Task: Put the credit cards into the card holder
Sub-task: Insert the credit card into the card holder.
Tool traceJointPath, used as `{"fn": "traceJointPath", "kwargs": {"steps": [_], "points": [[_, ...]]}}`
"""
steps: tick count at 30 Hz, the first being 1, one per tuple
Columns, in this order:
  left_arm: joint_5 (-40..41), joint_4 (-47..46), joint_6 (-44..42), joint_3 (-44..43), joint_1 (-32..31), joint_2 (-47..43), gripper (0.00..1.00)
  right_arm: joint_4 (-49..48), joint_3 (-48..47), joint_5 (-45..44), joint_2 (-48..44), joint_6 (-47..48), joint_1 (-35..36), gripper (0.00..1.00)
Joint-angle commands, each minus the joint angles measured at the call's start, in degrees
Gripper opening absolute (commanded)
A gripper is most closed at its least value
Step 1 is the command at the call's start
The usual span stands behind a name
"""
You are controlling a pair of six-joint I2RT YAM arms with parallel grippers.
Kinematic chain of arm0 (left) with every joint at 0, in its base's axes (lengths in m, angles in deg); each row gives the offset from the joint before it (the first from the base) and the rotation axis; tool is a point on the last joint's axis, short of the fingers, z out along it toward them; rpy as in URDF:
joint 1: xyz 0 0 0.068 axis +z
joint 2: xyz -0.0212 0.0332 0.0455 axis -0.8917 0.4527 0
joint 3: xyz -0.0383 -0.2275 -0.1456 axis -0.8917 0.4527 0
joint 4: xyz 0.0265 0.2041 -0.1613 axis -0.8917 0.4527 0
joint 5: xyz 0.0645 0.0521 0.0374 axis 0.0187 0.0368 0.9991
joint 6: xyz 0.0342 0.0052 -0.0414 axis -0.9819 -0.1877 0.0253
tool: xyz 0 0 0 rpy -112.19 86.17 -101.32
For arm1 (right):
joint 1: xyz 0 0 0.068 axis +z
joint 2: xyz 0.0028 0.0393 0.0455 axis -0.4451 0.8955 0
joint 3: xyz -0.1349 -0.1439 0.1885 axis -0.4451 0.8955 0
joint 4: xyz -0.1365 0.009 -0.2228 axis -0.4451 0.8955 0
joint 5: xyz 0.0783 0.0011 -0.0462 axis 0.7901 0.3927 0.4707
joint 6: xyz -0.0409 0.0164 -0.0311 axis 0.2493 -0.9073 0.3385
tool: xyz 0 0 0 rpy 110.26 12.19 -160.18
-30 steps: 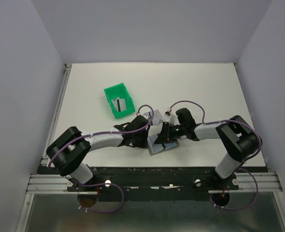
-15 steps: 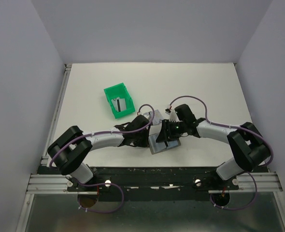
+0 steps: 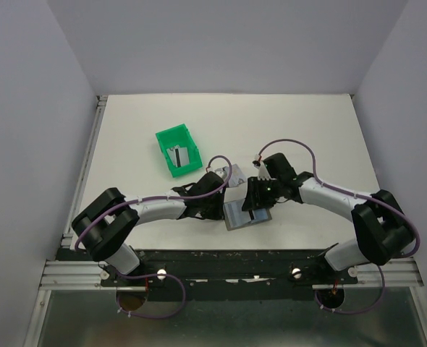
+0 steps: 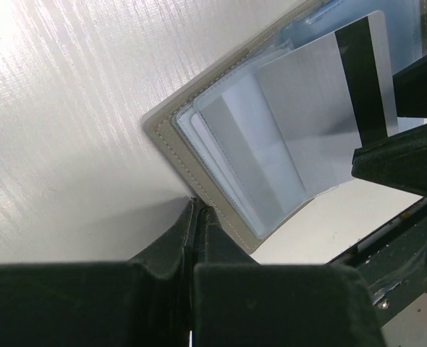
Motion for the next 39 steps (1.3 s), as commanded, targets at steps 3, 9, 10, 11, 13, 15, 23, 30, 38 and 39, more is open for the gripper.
{"fn": "traceJointPath", "kwargs": {"steps": [3, 9, 10, 11, 13, 15, 23, 30, 38, 39], "points": [[0.46, 2.68, -0.82, 0.84, -0.01, 2.46, 0.0, 4.86, -2.17, -5.94, -0.47, 1.76, 0.38, 0.52], [0.29, 2.95, -1.0, 0.67, -0.01, 2.64, 0.0, 5.92, -1.91, -8.5, -1.17, 2.2, 0.38, 0.5], [0.29, 2.86, -1.09, 0.58, -0.01, 2.64, 0.0, 5.92, -2.0, -8.41, -1.08, 2.29, 0.38, 0.5], [0.29, 3.03, -1.09, 0.58, -0.01, 2.64, 0.0, 5.83, -2.0, -8.24, -0.82, 2.29, 0.29, 0.49], [0.29, 2.95, -1.09, 0.49, -0.01, 2.72, 0.0, 5.57, -2.17, -7.71, -0.21, 2.29, 0.38, 0.48], [0.29, 3.03, -1.09, 0.31, -0.01, 2.64, 0.0, 4.96, -2.09, -7.27, 0.5, 2.2, 0.38, 0.47], [0.29, 3.47, -1.35, -0.21, -0.01, 2.9, 0.0, 2.85, -2.52, -5.07, 3.22, 2.12, 0.91, 0.42], [0.29, 3.21, -1.26, 0.14, -0.01, 2.81, 0.0, 0.74, -2.7, -3.32, 5.24, 0.98, 2.49, 0.4], [0.11, 3.12, -1.35, -0.04, -0.01, 3.16, 0.0, -0.41, -4.02, -1.91, 7.0, 0.01, 5.3, 0.37], [0.11, 3.12, -1.44, -0.21, -0.01, 3.16, 0.0, -0.67, -3.93, -1.73, 7.09, -0.25, 5.65, 0.36]]}}
